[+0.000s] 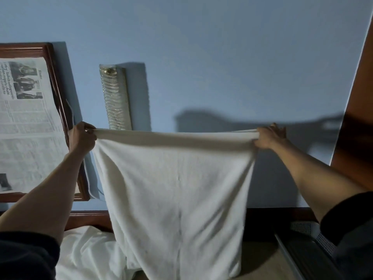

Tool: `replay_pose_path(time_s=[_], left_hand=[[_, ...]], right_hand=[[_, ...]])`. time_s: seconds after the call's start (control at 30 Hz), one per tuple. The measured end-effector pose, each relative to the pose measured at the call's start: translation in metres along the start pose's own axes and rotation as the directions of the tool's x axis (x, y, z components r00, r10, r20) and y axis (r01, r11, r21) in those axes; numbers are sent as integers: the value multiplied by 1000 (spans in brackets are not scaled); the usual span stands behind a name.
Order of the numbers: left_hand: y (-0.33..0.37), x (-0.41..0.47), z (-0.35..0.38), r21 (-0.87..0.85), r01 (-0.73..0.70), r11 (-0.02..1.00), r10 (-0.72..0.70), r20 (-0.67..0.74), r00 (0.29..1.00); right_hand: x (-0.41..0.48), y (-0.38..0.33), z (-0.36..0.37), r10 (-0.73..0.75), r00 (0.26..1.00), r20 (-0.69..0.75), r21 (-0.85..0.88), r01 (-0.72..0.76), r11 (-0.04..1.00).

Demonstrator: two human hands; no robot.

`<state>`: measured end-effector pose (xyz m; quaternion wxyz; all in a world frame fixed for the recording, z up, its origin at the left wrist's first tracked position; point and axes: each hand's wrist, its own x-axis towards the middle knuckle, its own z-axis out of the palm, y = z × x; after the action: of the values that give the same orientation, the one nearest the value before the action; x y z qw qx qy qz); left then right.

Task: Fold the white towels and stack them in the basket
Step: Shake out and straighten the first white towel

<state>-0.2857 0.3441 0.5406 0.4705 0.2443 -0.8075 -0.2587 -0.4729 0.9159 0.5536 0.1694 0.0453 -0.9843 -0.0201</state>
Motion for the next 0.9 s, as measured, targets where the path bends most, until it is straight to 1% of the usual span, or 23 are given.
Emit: replay_pose_path(time_s=[0.07,0.17,0.23,0.37,0.43,0.5,0.53,0.6,0.7,0.8,0.9], left_hand=[[-7,2,1,31,-2,1000,2,-11,1000],[-15,-3,4,52,20,998,-19,-37,999],[-16,-8,7,70,41,997,-38,-52,998],[-9,-12,12,104,127,986,-118,-90,989],[-4,-10,15,82,148,986,-139,-108,984],[0,-7,18,63,180,982,-172,-121,978],[3,-6,19,51,198,979,-191,-121,974],[9,-6,22,23,209,978,-205,-124,971],[18,-10,27,-7,167,986,-166,-144,976],[25,-16,33,-40,169,985,-173,-138,975],[30,-25,40,-42,178,983,-181,-102,978]], right_hand=[[3,-5,-10,4,1000,-8,25,-3,1000],[5,-7,-17,13,1000,20,78,-14,997],[5,-6,-16,17,1000,-18,132,-14,991],[2,-7,-13,17,994,-110,242,10,970],[4,-6,-13,12,993,-121,223,16,975],[8,-4,-11,14,985,-170,196,20,980],[12,-3,-9,37,977,-212,221,11,975],[17,-4,-8,116,956,-270,328,-22,944],[21,-6,-13,253,925,-285,464,-98,880],[22,-4,-17,281,906,-318,444,-120,888],[18,-1,-8,260,905,-338,341,-140,929]])
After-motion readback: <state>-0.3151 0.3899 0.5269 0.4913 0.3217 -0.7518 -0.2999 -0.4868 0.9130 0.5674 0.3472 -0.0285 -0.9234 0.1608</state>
